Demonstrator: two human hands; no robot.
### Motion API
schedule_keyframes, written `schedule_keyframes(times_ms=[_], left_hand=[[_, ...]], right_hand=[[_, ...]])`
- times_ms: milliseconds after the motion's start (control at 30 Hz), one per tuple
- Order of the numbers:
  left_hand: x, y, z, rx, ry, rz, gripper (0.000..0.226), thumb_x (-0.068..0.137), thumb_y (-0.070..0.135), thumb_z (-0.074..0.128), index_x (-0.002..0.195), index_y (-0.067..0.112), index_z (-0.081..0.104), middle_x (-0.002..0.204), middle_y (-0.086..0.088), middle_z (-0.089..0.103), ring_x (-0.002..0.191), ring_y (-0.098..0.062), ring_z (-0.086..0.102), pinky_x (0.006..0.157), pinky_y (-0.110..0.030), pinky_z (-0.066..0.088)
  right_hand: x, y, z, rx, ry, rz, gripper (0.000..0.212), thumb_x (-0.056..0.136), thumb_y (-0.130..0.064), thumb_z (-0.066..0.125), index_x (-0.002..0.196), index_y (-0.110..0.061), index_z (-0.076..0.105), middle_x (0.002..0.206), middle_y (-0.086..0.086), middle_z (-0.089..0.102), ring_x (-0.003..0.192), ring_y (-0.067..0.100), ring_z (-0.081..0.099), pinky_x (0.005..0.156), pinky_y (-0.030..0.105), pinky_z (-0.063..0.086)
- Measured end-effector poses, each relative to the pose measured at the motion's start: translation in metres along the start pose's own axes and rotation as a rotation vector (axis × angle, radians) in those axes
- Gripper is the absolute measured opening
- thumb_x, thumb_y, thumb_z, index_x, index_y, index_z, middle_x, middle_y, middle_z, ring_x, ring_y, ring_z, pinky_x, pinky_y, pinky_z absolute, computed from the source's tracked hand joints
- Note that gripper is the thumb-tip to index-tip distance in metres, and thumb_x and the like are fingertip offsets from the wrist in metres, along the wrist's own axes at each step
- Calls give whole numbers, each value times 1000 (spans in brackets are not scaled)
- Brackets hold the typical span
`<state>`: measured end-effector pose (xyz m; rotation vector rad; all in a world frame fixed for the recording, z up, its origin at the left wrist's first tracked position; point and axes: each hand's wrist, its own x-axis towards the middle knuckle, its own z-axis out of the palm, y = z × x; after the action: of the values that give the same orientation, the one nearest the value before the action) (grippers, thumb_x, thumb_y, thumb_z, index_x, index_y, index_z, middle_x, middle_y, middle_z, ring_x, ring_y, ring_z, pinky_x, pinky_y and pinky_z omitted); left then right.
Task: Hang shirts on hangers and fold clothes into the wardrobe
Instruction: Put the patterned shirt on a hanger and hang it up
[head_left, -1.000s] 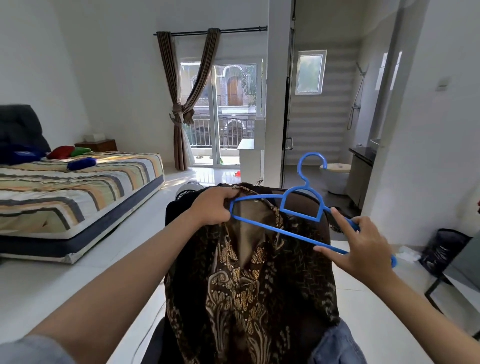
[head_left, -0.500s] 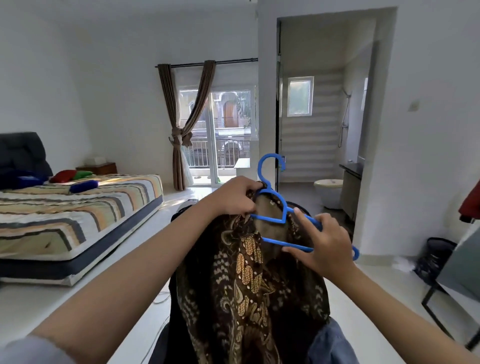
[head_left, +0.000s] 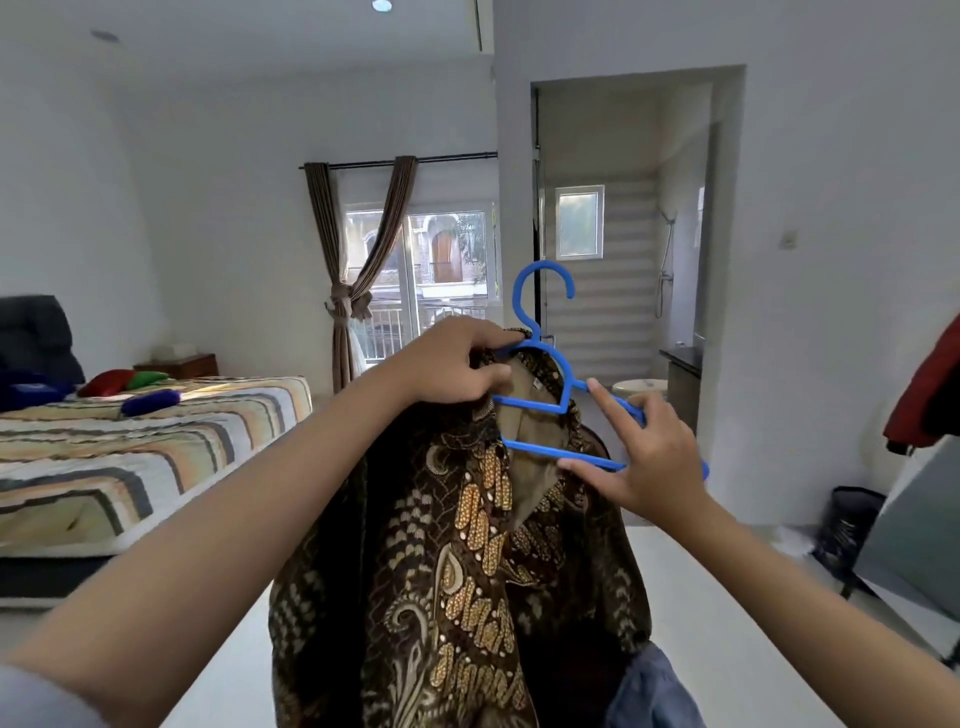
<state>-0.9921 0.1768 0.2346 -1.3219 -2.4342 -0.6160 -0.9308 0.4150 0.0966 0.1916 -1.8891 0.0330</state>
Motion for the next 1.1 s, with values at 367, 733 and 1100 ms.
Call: schedule_keyframes(times_ms=[367, 733, 1100], left_hand=[[-15, 12, -7, -123, -85, 64, 51, 91, 11, 55, 137, 31, 45, 134, 6, 54, 123, -9, 48, 108, -28, 31], [-10, 3, 2, -191, 110, 16, 59, 81, -12, 57, 125, 27, 60, 113, -2, 65, 106, -26, 58, 97, -27, 43], [-7, -12, -19, -276, 173, 11, 61, 79, -14, 61, 118, 33, 60, 113, 6, 66, 99, -17, 64, 95, -20, 46]], right_hand=[[2, 5, -13, 79, -43, 12, 92, 65, -71, 69, 138, -18, 49, 92, 9, 52, 76, 20, 53, 55, 36, 53], [-7, -12, -13, -32, 139, 22, 74, 72, -67, 66, 133, -27, 54, 126, 15, 45, 113, 31, 46, 96, 48, 33], [-77, -39, 23, 376, -305, 55, 41, 87, -46, 61, 123, -25, 63, 112, 3, 60, 86, 14, 61, 72, 29, 48]])
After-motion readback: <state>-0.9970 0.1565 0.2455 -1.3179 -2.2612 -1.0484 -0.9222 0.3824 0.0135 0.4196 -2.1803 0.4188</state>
